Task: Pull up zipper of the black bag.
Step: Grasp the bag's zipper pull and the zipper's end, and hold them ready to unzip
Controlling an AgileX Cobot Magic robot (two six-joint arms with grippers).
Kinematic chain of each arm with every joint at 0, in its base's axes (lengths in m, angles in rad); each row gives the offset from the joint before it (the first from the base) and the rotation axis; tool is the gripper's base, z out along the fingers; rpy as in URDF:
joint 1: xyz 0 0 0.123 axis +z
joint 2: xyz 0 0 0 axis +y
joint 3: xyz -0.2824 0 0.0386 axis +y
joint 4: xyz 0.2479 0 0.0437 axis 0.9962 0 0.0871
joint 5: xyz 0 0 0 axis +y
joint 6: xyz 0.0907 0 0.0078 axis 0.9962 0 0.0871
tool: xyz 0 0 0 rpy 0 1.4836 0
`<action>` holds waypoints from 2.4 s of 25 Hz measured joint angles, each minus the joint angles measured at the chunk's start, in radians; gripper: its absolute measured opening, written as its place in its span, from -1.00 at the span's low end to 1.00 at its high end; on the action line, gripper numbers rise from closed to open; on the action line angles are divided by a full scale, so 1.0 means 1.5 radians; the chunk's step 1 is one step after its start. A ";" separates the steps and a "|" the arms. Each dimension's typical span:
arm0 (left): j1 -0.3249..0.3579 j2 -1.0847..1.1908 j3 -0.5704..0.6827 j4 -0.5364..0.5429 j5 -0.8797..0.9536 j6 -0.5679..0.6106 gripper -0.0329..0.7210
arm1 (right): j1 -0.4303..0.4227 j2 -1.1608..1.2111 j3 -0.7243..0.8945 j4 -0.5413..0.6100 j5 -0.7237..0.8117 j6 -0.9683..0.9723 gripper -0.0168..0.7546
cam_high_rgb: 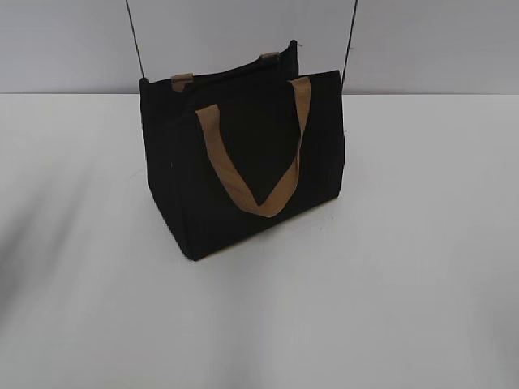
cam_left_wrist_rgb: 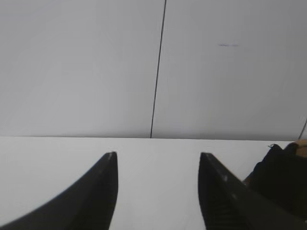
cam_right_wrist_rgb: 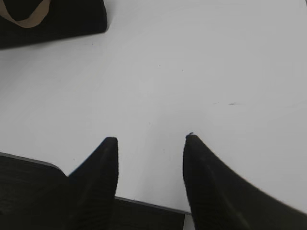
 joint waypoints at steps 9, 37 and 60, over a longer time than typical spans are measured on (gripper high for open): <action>-0.015 0.214 0.001 0.047 -0.148 -0.042 0.16 | 0.000 0.000 0.000 0.000 0.000 0.000 -0.07; -0.015 0.621 -0.119 0.421 -0.371 -0.147 0.16 | 0.000 0.000 0.000 0.000 0.000 0.000 -0.07; -0.045 0.671 -0.216 0.431 -0.315 -0.154 -0.06 | 0.000 0.000 0.000 0.000 0.000 0.000 -0.07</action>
